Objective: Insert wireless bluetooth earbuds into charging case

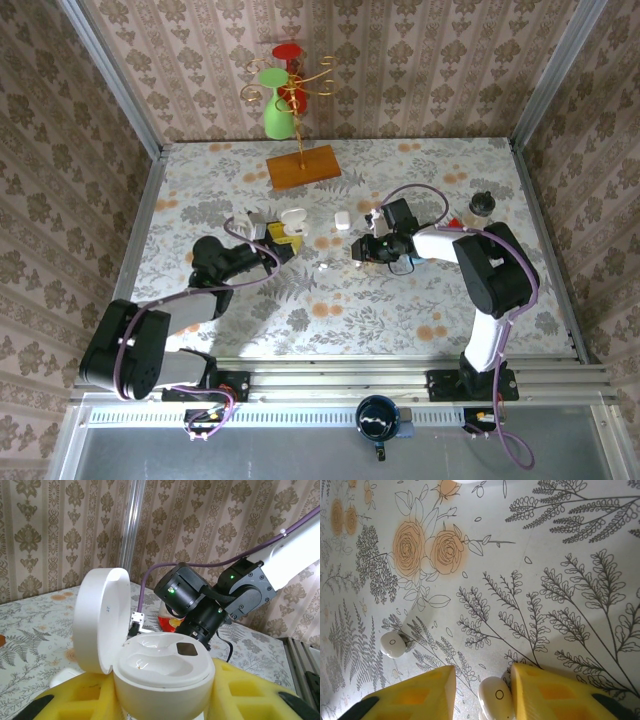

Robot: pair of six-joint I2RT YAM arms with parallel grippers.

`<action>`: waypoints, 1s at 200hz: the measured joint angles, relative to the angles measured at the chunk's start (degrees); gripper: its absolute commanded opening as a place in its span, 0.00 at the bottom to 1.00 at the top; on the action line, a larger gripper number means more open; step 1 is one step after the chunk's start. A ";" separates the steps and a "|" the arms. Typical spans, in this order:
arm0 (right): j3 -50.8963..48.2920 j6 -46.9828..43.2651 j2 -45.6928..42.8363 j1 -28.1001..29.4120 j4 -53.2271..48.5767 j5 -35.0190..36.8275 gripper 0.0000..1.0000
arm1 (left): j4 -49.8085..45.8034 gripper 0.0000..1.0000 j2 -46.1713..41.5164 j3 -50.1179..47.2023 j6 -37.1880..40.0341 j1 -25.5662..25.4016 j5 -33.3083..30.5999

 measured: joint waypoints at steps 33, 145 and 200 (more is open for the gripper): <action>-1.27 0.31 -0.92 0.15 -0.22 -0.20 0.31 | 1.27 0.25 1.31 0.00 0.00 -0.07 0.00; -2.10 1.64 -1.55 1.29 -1.14 -0.15 0.23 | 2.10 0.25 2.27 0.39 0.00 -0.44 0.17; 0.83 2.23 -2.32 3.10 -8.39 4.55 0.22 | 1.27 0.22 5.16 0.42 5.07 -0.83 -2.67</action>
